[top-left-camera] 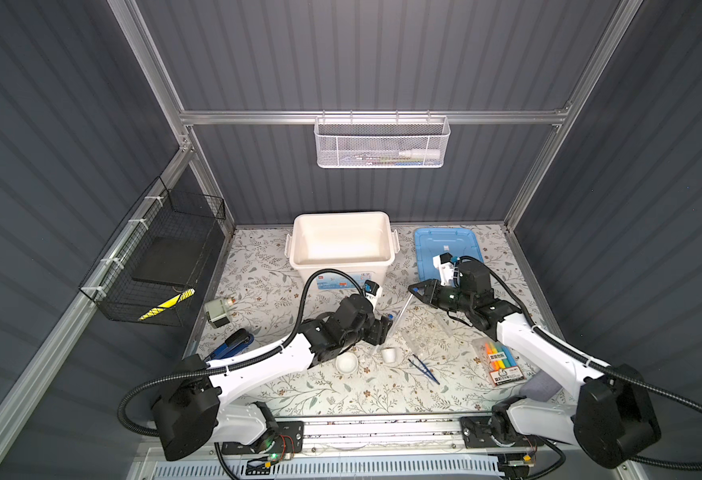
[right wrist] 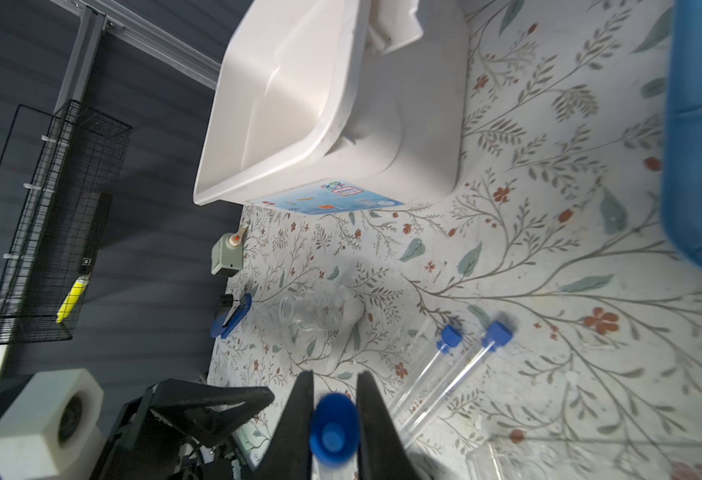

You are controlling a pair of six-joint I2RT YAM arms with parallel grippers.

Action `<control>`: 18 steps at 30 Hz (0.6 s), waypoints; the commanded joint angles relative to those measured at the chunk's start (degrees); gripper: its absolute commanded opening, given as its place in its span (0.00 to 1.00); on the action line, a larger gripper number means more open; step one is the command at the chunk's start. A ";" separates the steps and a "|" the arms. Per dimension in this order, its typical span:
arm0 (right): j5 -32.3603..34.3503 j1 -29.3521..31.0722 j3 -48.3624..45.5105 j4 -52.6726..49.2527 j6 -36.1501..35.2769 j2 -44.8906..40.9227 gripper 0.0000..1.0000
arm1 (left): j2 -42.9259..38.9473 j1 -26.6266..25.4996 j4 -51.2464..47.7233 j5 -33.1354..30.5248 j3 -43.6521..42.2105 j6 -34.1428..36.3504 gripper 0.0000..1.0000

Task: Organize the chemistry lab equipment
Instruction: 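Open the left gripper and pull the tube away with the right gripper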

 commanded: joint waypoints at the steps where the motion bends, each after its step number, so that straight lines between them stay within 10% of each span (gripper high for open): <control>1: 9.21 0.23 -0.48 -6.38 -5.29 -4.12 0.16 | 0.70 -0.38 -1.70 -2.27 1.50 -1.16 0.70; 18: 30.08 9.97 -4.51 -3.67 -24.56 -13.36 0.16 | 11.84 0.46 -6.47 -9.12 5.71 -5.48 0.78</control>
